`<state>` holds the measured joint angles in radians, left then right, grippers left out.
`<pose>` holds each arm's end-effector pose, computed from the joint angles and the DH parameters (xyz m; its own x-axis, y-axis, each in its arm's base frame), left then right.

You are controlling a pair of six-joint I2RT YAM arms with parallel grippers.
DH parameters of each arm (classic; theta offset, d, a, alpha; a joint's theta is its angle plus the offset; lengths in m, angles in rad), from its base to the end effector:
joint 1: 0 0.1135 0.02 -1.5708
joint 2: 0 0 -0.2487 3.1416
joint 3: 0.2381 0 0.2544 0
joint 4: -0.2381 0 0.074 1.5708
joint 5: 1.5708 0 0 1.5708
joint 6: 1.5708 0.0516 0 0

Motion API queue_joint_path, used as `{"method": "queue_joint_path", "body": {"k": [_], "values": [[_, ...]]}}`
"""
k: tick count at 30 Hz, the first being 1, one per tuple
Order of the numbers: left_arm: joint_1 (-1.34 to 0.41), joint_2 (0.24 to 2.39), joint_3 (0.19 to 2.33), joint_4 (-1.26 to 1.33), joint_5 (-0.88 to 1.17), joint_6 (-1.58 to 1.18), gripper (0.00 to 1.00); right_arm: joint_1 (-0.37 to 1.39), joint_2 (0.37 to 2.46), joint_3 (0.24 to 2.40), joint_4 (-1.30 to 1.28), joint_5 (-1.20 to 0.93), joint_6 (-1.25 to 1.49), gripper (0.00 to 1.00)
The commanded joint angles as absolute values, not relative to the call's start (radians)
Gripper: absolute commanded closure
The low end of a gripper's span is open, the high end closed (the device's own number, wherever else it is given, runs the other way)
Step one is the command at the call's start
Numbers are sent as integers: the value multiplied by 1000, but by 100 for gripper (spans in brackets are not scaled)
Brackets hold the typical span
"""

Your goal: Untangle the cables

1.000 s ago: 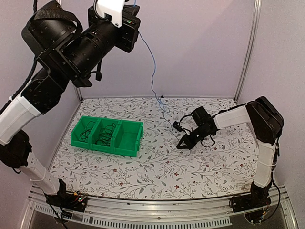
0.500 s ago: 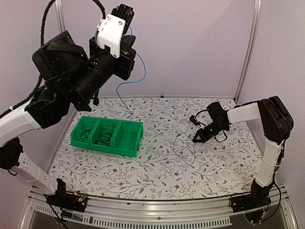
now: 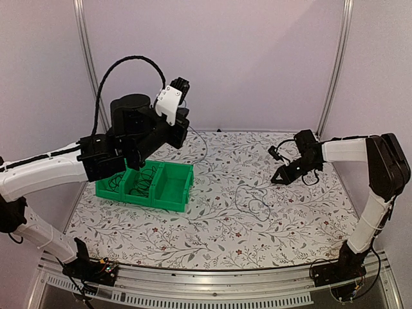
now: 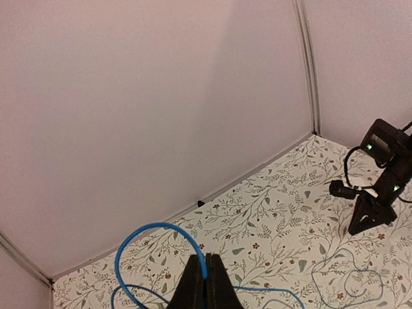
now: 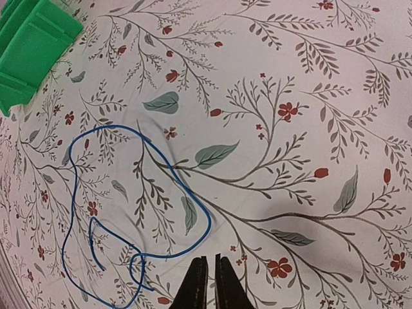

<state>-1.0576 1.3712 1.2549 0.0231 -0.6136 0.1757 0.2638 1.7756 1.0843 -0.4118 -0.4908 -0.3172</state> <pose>0.1923 -0.2806 0.3774 0.0303 0.2373 -0.9710 0.4321 0.8728 0.2268 0.3346 0.1156 0.1389 -0.6830 -0.4694 -0.5596 -0.6822 0.6837 0.2591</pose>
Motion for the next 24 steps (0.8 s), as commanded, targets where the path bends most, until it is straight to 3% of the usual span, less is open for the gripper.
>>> {"method": "queue_joint_path", "body": {"k": [1, 24], "values": [[-982, 1335, 1209, 23, -491, 59, 100, 268, 1763, 1078, -437, -519, -346, 90], [-753, 1332, 970, 102, -330, -44, 100, 265, 1763, 1075, -443, -529, -362, 85]]}}
